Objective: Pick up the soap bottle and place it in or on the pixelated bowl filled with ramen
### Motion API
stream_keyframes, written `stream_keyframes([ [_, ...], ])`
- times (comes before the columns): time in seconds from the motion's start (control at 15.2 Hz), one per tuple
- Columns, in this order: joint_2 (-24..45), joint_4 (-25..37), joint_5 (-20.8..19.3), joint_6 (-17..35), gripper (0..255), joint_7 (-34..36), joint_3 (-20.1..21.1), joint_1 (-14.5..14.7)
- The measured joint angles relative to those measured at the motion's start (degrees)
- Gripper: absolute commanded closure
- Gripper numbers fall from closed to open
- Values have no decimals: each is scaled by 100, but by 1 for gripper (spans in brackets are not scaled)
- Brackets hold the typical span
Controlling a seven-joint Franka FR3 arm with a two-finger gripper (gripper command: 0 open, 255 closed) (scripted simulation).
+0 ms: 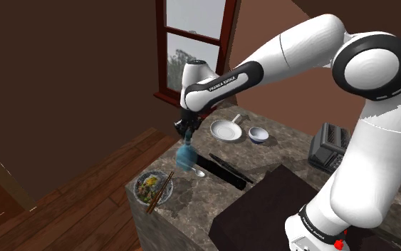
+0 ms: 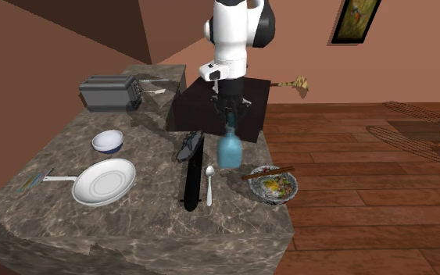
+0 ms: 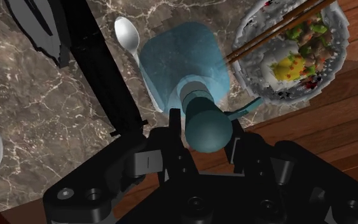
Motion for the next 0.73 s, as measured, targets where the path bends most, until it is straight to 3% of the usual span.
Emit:
stream_keyframes([
  [0.53, -344, 193, 71, -531, 255, -33, 22, -19],
  [0.73, -303, 497, 35, -790, 255, 215, 110, 126],
])
